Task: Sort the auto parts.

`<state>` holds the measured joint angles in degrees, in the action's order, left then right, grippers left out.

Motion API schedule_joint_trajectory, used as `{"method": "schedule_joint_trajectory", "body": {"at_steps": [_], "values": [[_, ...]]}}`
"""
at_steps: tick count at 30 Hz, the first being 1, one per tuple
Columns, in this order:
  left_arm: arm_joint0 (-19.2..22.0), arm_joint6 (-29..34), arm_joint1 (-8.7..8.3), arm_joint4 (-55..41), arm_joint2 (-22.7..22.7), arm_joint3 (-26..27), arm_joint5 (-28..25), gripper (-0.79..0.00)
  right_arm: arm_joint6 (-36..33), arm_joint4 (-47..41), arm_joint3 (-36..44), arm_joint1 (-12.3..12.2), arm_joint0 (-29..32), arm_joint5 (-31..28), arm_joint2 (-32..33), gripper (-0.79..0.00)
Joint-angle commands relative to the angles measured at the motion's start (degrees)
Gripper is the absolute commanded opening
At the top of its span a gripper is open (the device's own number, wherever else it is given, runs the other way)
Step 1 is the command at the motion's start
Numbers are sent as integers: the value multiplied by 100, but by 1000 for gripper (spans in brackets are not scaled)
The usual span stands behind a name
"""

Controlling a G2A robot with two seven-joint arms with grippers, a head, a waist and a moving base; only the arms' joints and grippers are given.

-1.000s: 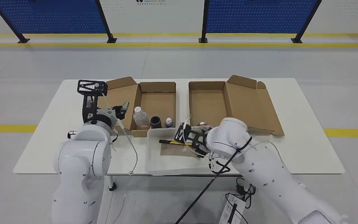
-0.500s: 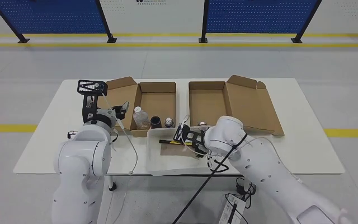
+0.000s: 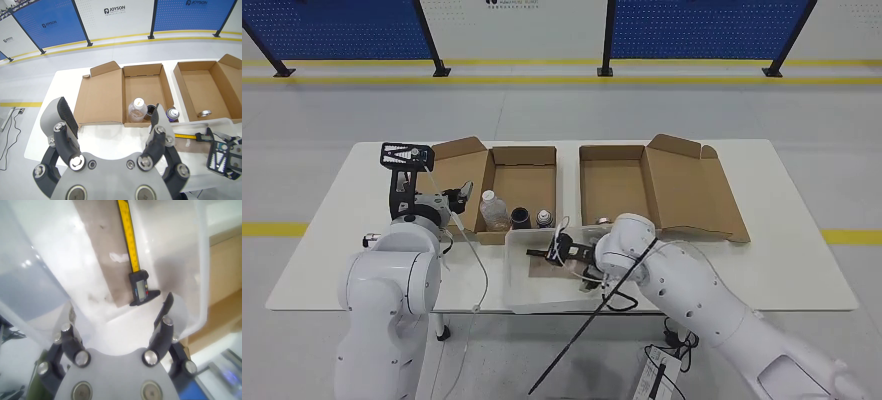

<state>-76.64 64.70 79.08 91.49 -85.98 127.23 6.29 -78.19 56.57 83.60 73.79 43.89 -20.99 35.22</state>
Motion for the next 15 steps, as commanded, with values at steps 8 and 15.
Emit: {"method": "schedule_joint_trajectory", "body": {"at_steps": [8,15], "values": [[0,0,0,0,0,0,0,0,76,-339,-776,254,-391,12,-303,0],[0,0,0,0,0,0,0,0,-48,-478,-1150,402,-584,22,-482,0]]}}
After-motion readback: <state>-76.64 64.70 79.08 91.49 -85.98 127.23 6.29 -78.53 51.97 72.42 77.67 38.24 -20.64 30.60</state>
